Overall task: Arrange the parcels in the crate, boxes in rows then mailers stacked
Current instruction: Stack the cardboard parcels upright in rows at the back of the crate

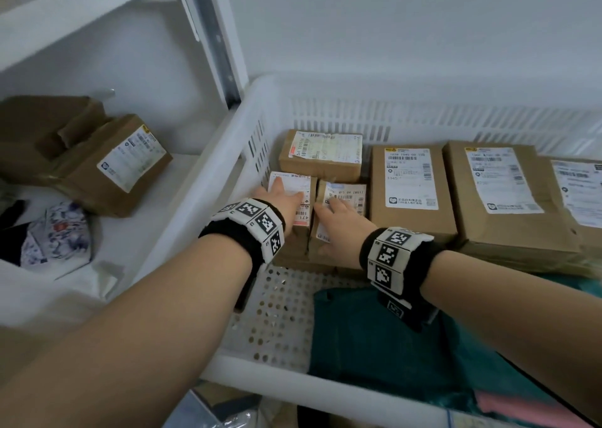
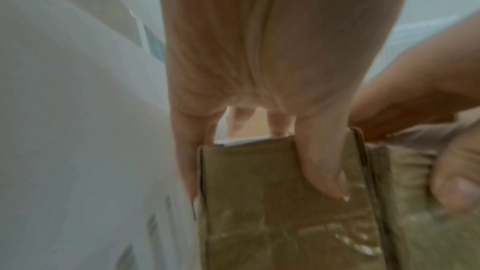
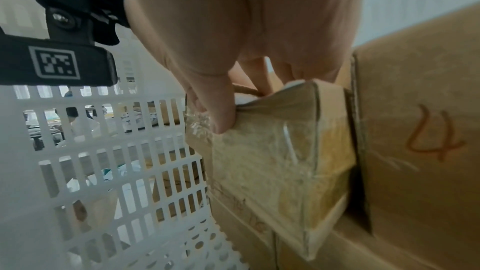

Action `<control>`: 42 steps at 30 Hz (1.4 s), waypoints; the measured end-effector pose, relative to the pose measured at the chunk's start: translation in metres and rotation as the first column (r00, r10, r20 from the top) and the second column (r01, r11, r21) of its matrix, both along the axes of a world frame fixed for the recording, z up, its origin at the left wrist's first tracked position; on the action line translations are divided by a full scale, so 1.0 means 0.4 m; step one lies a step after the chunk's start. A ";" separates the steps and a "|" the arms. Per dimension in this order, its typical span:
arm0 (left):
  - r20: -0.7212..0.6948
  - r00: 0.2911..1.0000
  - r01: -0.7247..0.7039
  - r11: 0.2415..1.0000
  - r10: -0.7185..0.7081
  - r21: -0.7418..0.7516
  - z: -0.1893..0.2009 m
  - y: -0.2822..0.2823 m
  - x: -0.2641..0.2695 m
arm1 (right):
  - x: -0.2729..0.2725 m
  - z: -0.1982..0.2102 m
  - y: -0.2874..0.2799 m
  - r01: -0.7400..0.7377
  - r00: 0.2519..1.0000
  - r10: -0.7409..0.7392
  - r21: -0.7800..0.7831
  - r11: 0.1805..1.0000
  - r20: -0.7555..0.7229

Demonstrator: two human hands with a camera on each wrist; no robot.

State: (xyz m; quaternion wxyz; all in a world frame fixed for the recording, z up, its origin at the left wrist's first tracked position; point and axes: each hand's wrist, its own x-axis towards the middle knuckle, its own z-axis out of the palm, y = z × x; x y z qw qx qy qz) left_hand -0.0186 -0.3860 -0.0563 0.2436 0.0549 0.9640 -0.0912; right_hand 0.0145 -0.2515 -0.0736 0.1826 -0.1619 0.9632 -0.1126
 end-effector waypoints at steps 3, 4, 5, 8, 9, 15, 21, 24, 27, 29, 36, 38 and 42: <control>-0.001 0.999 -0.049 0.999 0.049 0.023 0.021 0.012 -0.003 | -0.003 0.007 0.007 -0.011 1.000 0.011 -0.007 1.000 0.011; 0.003 0.998 -0.068 0.997 0.068 0.024 0.025 0.018 -0.004 | -0.004 0.007 0.009 -0.011 1.000 0.011 -0.008 1.000 0.015; -0.003 0.997 -0.083 0.996 0.084 0.034 0.028 0.023 -0.005 | -0.004 0.007 0.009 -0.010 1.000 0.010 -0.012 1.000 0.016; -0.032 0.986 -0.159 0.983 0.163 0.097 0.023 0.031 -0.004 | -0.011 0.005 0.010 -0.013 1.000 0.013 -0.008 1.000 0.014; -0.044 0.983 -0.173 0.979 0.178 0.107 0.022 0.033 -0.003 | -0.013 0.006 0.010 -0.011 1.000 0.011 -0.005 1.000 0.014; -0.057 0.978 -0.189 0.963 0.203 0.191 0.060 0.033 0.001 | -0.019 -0.002 0.009 -0.011 1.000 0.011 0.017 1.000 0.002; -0.148 0.971 -0.158 0.971 0.186 0.181 0.193 0.033 0.006 | -0.024 0.007 0.010 -0.015 0.999 0.014 0.029 0.999 0.035; -0.238 0.962 -0.096 0.984 0.130 0.150 0.265 0.035 0.031 | -0.035 0.048 0.014 0.078 0.996 -0.073 -0.075 0.994 0.058; -0.250 0.967 -0.021 0.990 0.055 0.137 0.284 0.039 0.051 | -0.062 0.120 0.051 0.278 0.948 -0.314 -0.354 0.893 -0.049; -0.248 0.969 0.023 0.992 0.008 0.124 0.284 0.043 0.060 | -0.074 0.166 0.077 0.219 0.937 -0.308 -0.412 0.884 -0.164; -0.370 0.915 0.245 0.951 -0.161 0.191 0.284 0.056 0.059 | -0.080 0.229 0.093 -0.061 0.983 0.038 -0.122 0.991 -0.179; -0.478 0.870 0.254 0.940 -0.119 0.229 0.278 0.050 0.053 | -0.070 0.230 0.085 0.040 0.991 -0.061 -0.174 0.984 -0.120; -0.458 0.874 -0.022 0.955 0.162 0.297 0.263 0.045 0.057 | -0.035 0.209 0.055 0.266 0.963 -0.254 -0.405 0.875 0.084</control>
